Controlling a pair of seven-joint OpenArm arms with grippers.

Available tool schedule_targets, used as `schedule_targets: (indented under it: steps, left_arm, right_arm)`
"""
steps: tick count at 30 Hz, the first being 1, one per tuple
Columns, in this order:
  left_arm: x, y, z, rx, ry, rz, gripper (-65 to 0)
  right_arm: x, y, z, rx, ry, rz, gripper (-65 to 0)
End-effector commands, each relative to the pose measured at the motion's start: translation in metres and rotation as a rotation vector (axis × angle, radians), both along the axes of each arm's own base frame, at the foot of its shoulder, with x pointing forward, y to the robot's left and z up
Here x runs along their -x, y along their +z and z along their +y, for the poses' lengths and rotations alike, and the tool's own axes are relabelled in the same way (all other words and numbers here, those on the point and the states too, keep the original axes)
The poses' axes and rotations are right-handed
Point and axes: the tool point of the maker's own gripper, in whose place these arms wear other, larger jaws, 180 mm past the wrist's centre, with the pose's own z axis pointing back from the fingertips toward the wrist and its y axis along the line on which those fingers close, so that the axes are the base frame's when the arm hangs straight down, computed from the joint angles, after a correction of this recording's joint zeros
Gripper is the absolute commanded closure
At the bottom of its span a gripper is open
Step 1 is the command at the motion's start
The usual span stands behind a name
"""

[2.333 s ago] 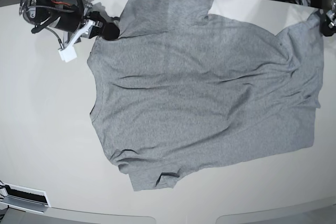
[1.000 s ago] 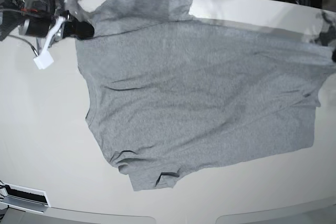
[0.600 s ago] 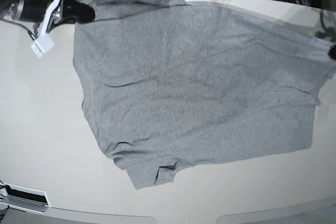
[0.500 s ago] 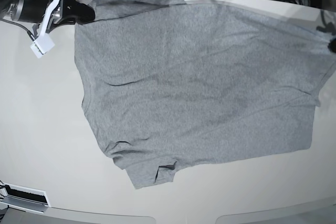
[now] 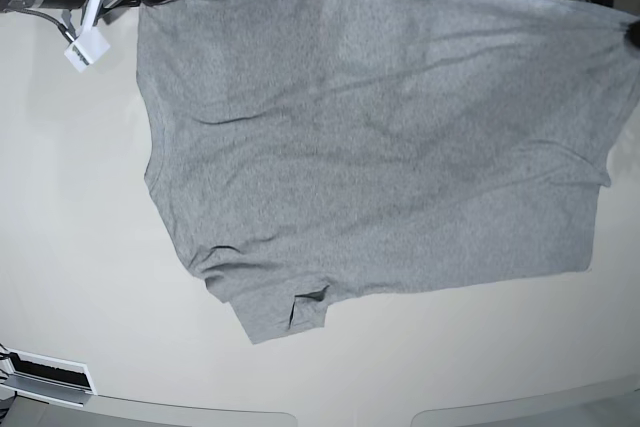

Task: Layout the t-shirt on the table in an organized manner, then fold the t-shirt properly
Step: 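Drag the held shirt across the table with both grippers to flatten it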

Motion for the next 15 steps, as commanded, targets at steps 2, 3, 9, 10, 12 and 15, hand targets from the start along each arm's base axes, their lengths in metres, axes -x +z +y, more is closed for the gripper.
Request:
schedule_targets:
  steps: [2,3,9,10,12,15]
  left_arm:
    - [-0.011,0.012,0.005,-0.019,-0.027,-0.025,0.0]
    - [-0.010,0.012,0.005,-0.021,-0.030,-0.018,0.0]
    - [0.003,0.010,0.006,-0.033,-0.060,0.048,0.0]
    - [0.004,0.010,0.007,-0.035,-0.062,0.053,0.0]
    - [0.011,0.009,0.008,-0.039,-0.066,0.076,0.0]
    - [0.019,0.006,0.008,-0.039,-0.067,0.101,0.0]
  right_arm:
    - [0.002,0.005,-0.002,-0.001,0.011,-0.011,0.0]
    - [0.005,0.004,-0.003,0.002,0.013,-0.003,0.0]
    - [0.010,0.005,-0.015,0.027,-0.017,0.007,0.0]
    - [0.008,0.006,-0.020,0.035,-0.030,0.000,0.0]
    - [0.005,0.009,-0.028,0.051,-0.055,-0.011,0.0]
    - [0.004,0.009,-0.033,0.062,-0.068,-0.016,0.0]
